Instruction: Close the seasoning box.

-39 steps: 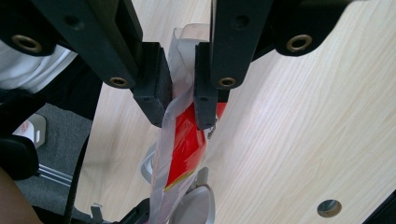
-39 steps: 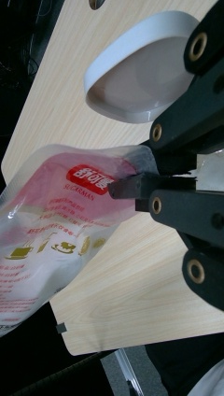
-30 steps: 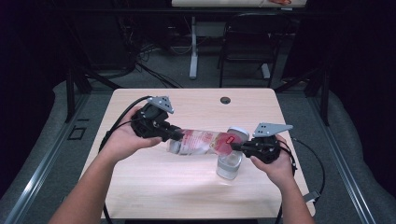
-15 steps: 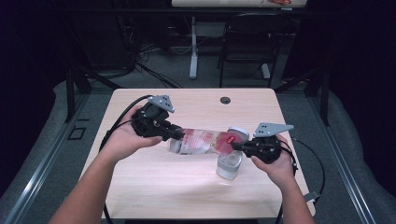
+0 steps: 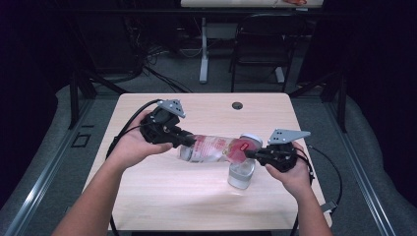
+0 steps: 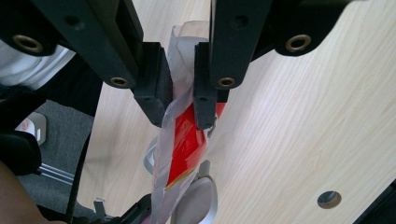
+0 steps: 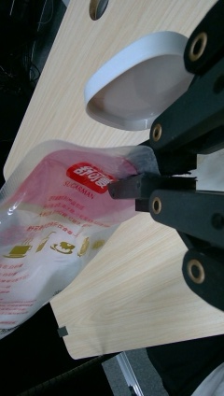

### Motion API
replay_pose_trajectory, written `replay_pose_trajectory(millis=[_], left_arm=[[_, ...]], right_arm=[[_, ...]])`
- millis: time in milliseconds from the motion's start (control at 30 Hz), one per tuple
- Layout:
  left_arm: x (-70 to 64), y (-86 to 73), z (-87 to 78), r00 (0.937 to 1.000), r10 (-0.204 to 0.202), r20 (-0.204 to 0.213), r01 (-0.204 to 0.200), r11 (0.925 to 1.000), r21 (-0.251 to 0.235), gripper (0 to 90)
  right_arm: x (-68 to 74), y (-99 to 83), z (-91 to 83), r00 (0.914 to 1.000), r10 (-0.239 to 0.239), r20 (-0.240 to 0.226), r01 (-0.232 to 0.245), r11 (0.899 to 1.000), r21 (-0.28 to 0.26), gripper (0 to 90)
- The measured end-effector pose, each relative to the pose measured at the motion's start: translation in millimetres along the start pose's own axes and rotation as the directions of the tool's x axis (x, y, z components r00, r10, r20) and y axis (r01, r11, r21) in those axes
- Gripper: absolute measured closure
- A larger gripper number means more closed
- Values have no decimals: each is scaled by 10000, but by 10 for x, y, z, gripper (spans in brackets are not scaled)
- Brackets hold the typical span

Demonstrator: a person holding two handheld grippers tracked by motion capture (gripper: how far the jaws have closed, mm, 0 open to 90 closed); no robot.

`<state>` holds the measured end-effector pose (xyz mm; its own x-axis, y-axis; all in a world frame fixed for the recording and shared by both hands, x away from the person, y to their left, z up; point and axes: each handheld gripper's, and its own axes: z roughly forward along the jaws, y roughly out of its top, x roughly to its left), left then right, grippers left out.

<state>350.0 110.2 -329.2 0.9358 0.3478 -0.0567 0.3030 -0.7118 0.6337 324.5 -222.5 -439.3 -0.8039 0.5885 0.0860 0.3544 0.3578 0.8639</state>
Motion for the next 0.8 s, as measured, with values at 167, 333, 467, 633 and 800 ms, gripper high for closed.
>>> replay_pose_trajectory(millis=[167,333,467,633,800], left_arm=[[-5,17,9,10000,46,4,-47,10000,52,787],[1,22,24,10000,45,32,-45,10000,61,787],[8,22,27,10000,16,45,-16,10000,42,788],[7,25,28,10000,-2,41,1,10000,35,788],[3,30,28,10000,-1,79,1,10000,19,789]], right_arm=[[-2,-8,8,10000,21,50,-21,10000,41,886],[-11,-18,17,10000,7,78,-8,9999,157,885],[-13,-20,16,10000,28,74,-29,9999,141,885],[-12,-20,14,10000,32,73,-33,9999,153,885],[-17,-24,15,10000,56,61,-57,9999,133,885]])
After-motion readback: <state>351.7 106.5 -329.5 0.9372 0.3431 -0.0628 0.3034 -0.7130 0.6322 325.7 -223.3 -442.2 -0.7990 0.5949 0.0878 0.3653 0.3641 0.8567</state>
